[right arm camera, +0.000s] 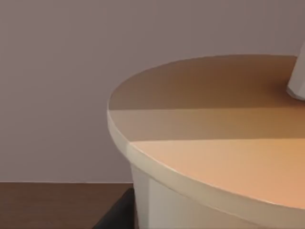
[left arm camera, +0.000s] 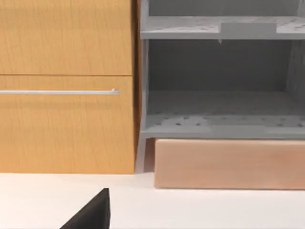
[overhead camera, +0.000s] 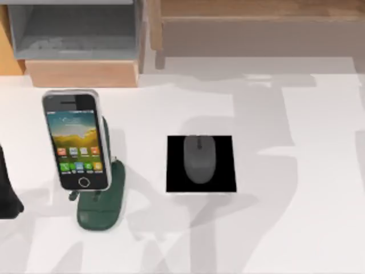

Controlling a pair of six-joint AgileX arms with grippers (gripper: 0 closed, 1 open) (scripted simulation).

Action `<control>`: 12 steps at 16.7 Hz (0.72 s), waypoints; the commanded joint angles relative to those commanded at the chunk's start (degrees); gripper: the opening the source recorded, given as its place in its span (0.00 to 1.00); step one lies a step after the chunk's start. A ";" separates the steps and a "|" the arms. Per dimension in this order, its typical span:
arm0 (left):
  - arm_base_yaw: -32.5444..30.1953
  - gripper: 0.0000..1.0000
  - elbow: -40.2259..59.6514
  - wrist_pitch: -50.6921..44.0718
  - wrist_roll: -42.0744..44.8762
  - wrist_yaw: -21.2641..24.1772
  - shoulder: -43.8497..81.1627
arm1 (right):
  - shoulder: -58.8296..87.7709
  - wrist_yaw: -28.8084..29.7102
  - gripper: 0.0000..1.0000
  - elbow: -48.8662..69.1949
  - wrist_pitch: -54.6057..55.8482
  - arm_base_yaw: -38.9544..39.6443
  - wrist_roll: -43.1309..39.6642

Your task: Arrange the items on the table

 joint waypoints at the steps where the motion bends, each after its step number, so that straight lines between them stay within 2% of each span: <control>1: 0.00 1.00 0.00 0.00 0.00 0.00 0.00 | 0.00 0.00 0.08 0.00 0.00 0.00 0.00; 12: 0.00 1.00 0.00 0.00 0.00 0.00 0.00 | 0.00 0.00 0.90 0.00 0.00 0.00 0.00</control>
